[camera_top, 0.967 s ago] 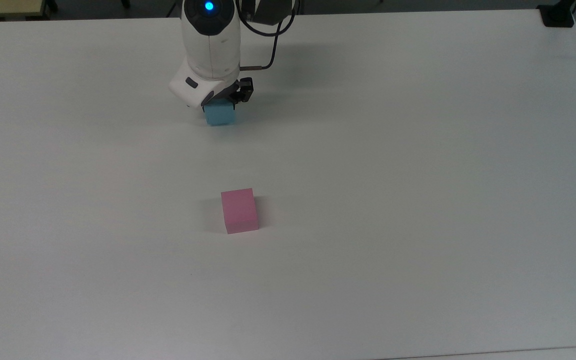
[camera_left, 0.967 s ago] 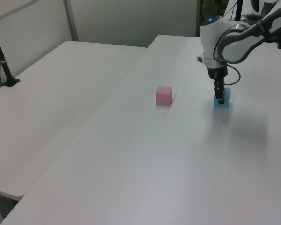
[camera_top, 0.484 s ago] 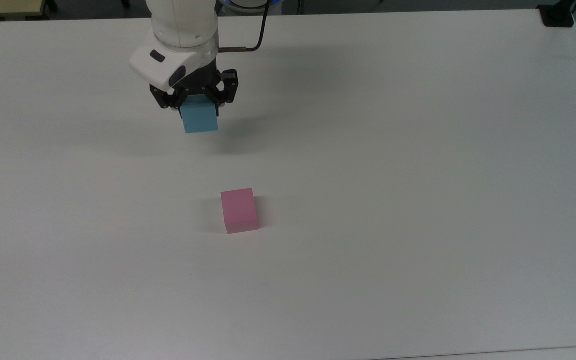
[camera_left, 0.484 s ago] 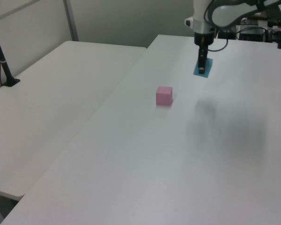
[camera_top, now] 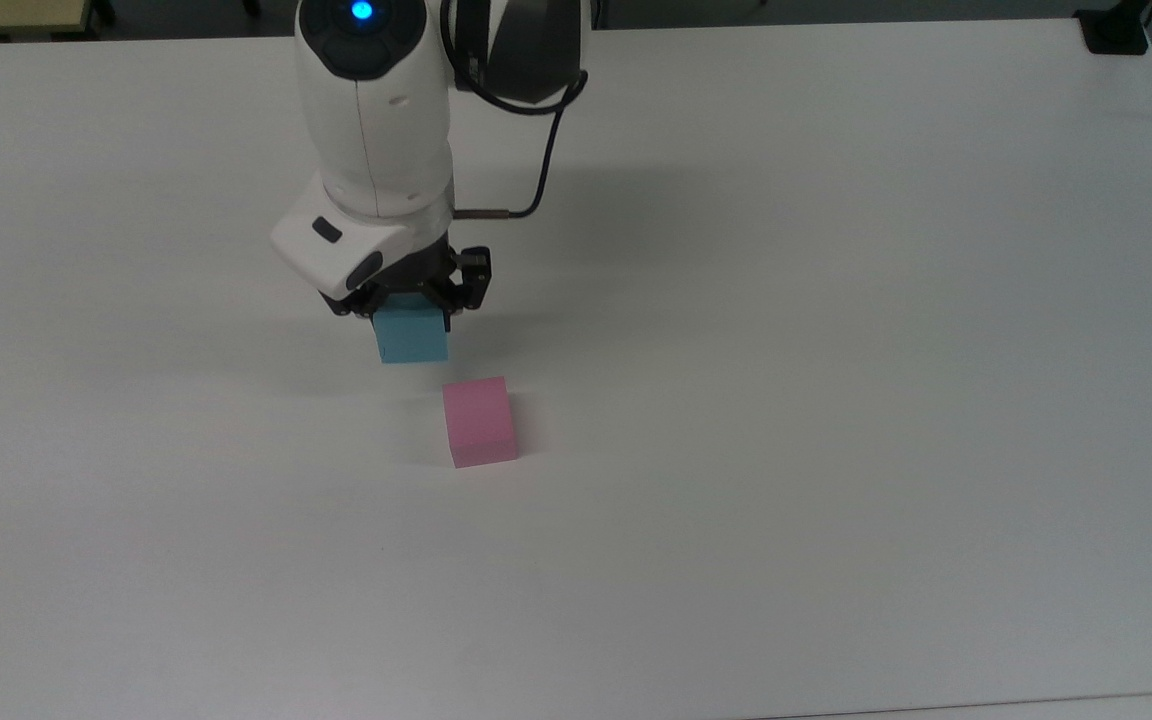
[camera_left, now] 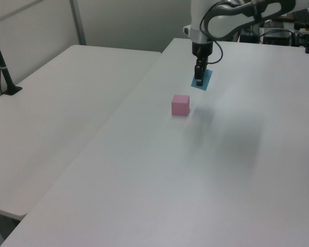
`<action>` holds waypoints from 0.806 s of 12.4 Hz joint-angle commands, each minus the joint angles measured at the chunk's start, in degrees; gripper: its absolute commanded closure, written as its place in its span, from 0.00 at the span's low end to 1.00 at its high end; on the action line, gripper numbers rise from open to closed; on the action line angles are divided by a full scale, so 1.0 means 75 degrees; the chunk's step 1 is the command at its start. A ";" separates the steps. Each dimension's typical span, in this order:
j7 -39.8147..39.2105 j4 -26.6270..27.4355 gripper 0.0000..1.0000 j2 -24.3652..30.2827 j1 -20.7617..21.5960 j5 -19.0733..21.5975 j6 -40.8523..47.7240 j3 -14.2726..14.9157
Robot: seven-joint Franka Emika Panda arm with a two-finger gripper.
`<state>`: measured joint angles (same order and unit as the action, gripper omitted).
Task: Put blue cube on pink cube
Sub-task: 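Lift the light-blue cube and carry it over the pink cube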
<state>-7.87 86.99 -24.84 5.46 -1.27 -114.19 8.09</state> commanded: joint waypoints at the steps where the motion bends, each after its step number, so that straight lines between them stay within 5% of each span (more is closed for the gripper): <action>1: 0.0567 -0.0851 0.62 -0.0508 0.0081 0.0110 0.0132 -0.0036; 10: 0.1424 -0.1450 0.58 -0.1387 0.0456 0.0099 -0.0349 -0.0188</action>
<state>1.50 78.87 -32.71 8.26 -1.26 -116.49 6.66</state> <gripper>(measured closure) 0.414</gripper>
